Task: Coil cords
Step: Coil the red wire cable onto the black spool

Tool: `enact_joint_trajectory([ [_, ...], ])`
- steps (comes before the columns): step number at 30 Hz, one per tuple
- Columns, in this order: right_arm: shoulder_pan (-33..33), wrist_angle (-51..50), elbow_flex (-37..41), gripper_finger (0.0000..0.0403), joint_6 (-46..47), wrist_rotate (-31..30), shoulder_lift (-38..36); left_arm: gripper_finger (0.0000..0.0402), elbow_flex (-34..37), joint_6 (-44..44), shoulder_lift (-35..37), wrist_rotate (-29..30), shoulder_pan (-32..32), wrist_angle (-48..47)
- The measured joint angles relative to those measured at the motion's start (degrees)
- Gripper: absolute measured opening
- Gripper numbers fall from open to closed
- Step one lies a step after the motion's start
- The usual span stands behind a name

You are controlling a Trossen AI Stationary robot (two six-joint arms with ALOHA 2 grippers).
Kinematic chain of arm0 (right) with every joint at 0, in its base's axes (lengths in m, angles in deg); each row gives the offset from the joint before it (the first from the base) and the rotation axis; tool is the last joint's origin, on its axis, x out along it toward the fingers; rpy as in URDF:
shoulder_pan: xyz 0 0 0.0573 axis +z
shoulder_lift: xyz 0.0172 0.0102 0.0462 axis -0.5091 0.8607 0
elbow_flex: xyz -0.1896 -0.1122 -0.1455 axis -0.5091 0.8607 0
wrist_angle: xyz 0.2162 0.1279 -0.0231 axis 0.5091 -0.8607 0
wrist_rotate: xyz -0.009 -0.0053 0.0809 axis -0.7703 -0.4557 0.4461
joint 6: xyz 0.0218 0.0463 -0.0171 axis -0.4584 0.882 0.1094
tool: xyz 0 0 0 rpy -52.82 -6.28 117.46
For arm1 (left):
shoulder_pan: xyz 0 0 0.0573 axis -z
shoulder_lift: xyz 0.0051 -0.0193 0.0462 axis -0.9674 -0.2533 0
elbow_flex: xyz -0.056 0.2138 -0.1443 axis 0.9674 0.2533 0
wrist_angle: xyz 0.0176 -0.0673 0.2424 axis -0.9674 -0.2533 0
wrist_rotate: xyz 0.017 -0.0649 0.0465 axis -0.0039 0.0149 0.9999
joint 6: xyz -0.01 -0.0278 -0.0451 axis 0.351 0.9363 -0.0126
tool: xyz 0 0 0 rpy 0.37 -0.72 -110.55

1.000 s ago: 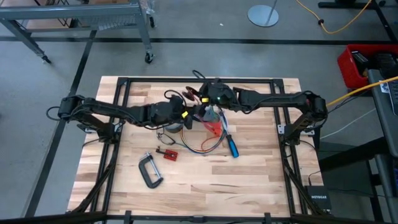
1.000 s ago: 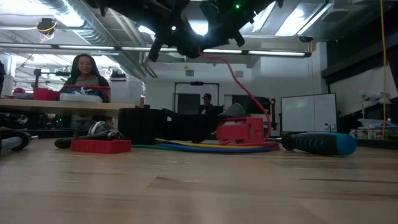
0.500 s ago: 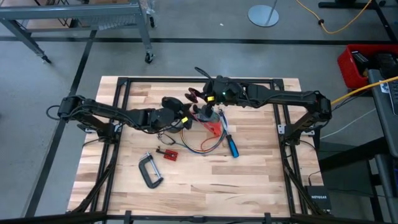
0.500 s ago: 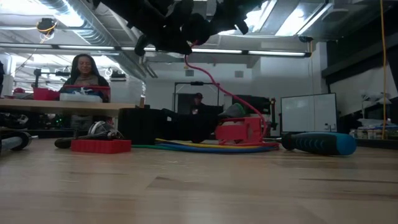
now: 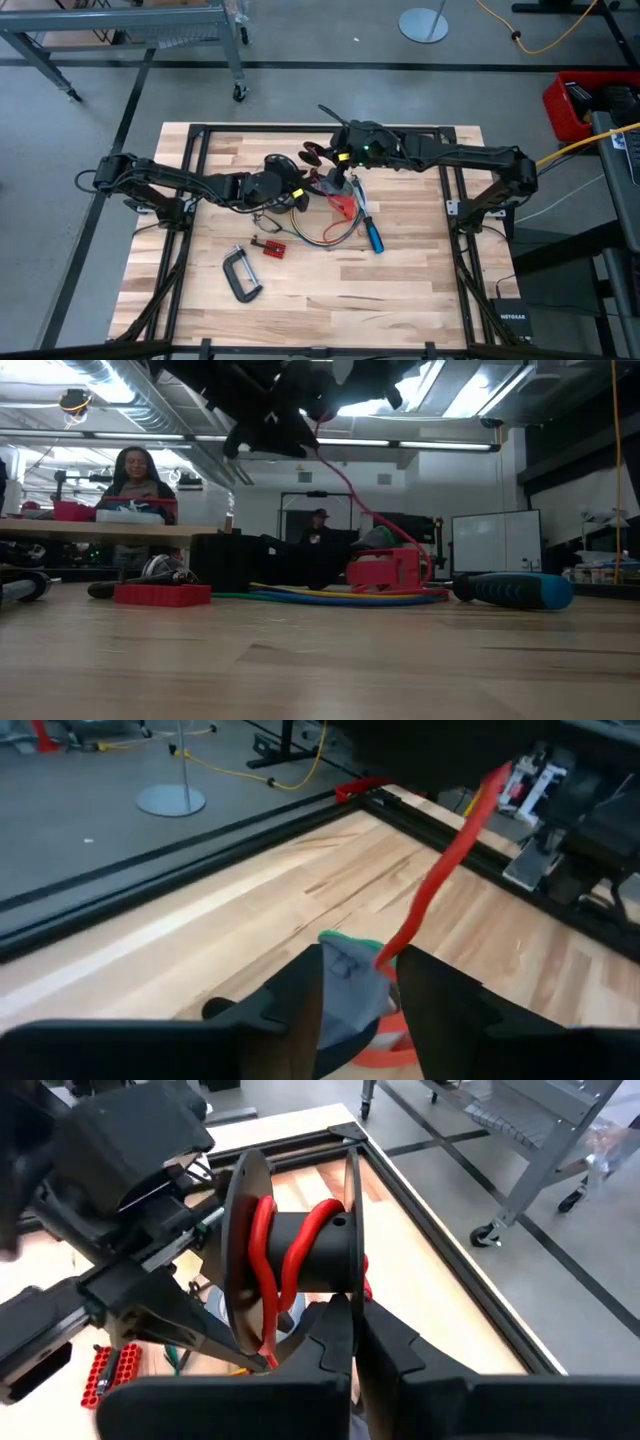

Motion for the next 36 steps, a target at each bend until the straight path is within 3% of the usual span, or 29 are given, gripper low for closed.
enact_joint_trajectory([
  [7, 0.0, 1.3, 0.0, 0.0005, -0.8, -0.6, -1.3, 0.0127, 0.0, 3.0, -0.1, -0.1, 0.1, 0.5],
  [18, 0.0, 3.3, 0.0, 0.0005, -3.0, -6.4, -1.3, 0.011, 0.0, 4.8, -0.1, -0.1, 3.0, 3.1],
  [23, 0.0, 6.0, 0.0, 0.0005, -3.5, -6.3, -1.3, 0.0102, 0.0, 2.0, -1.1, -0.1, 4.5, 9.6],
  [29, 0.0, 8.3, 0.1, 0.0005, -4.1, -4.3, -1.4, 0.0096, 0.0, -3.1, -7.2, -0.1, 5.2, 20.8],
  [36, 0.0, 8.0, 0.1, 0.0005, -4.0, -1.1, -2.7, 0.0096, 0.0, -5.7, -12.7, -0.1, 4.9, 25.1],
])
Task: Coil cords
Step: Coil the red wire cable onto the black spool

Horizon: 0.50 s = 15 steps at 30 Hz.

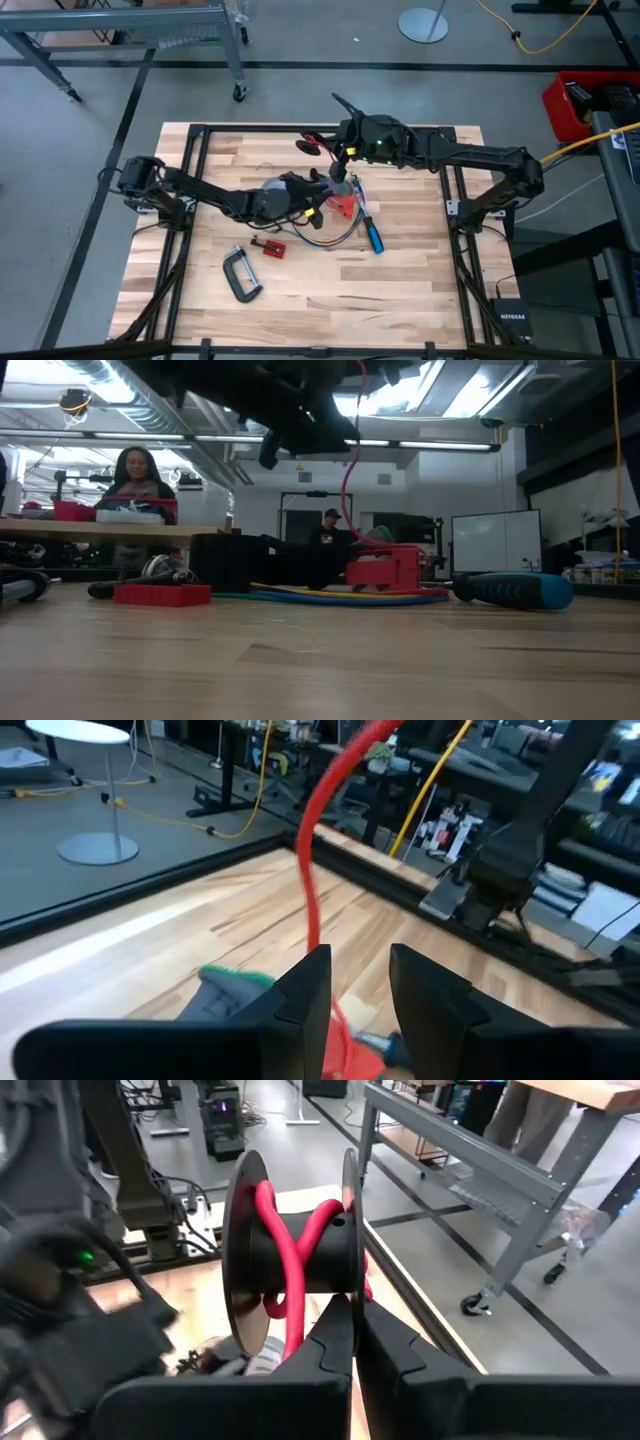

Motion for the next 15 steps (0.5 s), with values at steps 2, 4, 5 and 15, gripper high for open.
enact_joint_trajectory([
  [2, 0.0, 0.0, 0.0, 0.0005, 0.0, 1.1, -0.1, 0.0096, 0.0, 0.0, -0.9, 0.0, 0.0, 1.1],
  [4, 0.0, -0.5, 0.0, 0.0005, 0.1, 3.9, -0.1, 0.0098, 0.0, 0.0, -1.4, 0.0, -0.1, 0.9],
  [5, 0.0, -0.7, 0.0, 0.0005, 0.1, 5.4, -0.2, 0.0099, 0.0, 0.0, -1.7, 0.0, -0.1, 0.9],
  [15, 0.0, -4.3, 0.0, 0.0005, 0.1, 11.4, -0.4, 0.01, 0.0, -3.0, -1.9, 0.0, 0.0, 2.8],
])
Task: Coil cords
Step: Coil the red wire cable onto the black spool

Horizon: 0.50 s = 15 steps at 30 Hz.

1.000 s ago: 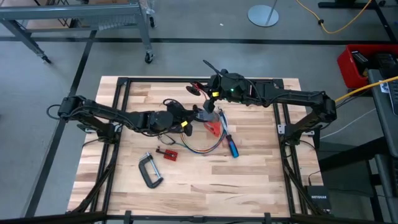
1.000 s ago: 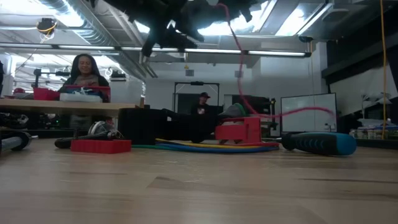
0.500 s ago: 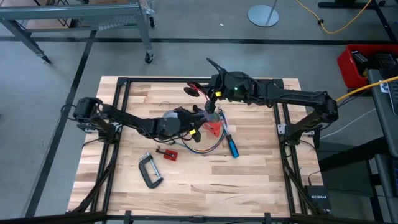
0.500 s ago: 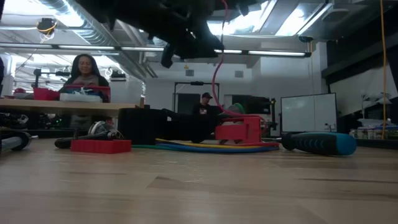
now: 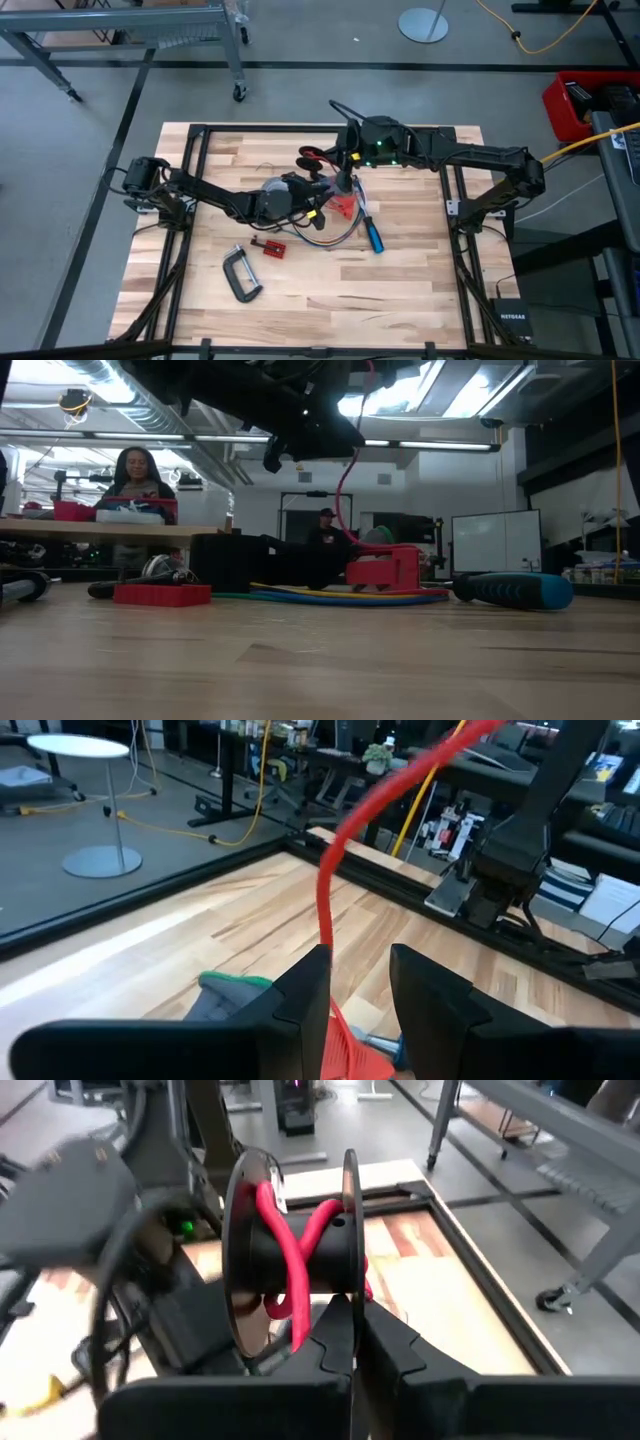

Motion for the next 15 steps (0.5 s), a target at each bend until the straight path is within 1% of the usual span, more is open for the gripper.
enact_joint_trajectory([
  [6, 0.0, 0.0, 0.0, 0.0005, 1.0, 0.6, 0.1, 0.01, 0.0, -1.3, 0.0, 0.0, -0.3, -0.2],
  [15, 0.0, 0.7, 0.0, 0.0005, 1.1, 4.6, 0.1, 0.01, 0.0, -1.2, 0.0, 0.0, -1.1, -0.3],
])
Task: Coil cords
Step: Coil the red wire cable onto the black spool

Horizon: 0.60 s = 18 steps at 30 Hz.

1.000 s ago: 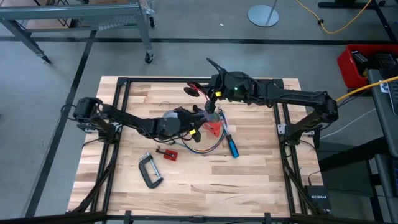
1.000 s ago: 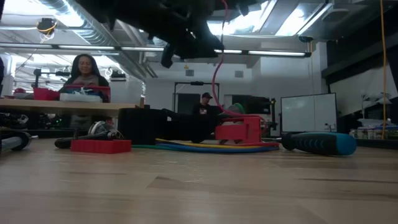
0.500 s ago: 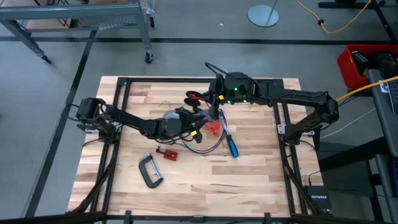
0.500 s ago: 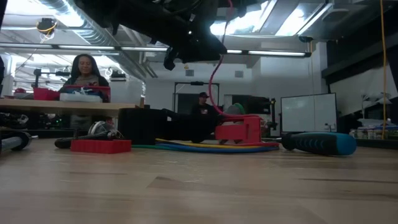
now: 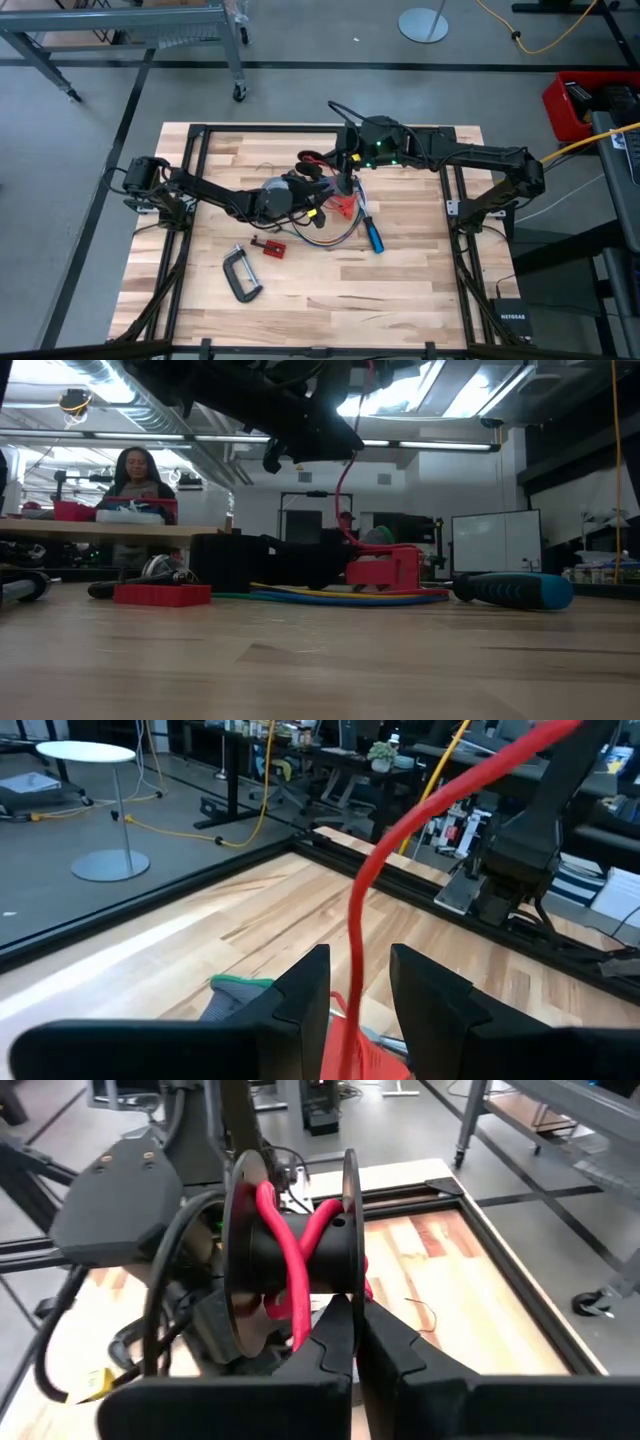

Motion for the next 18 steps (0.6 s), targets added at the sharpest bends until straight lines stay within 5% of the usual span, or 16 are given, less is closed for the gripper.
enact_joint_trajectory([
  [18, 0.0, 1.8, 0.0, 0.0005, 0.0, 3.3, 0.0, 0.0006, 0.0, 1.0, 0.0, 0.0, 0.1, -0.1],
])
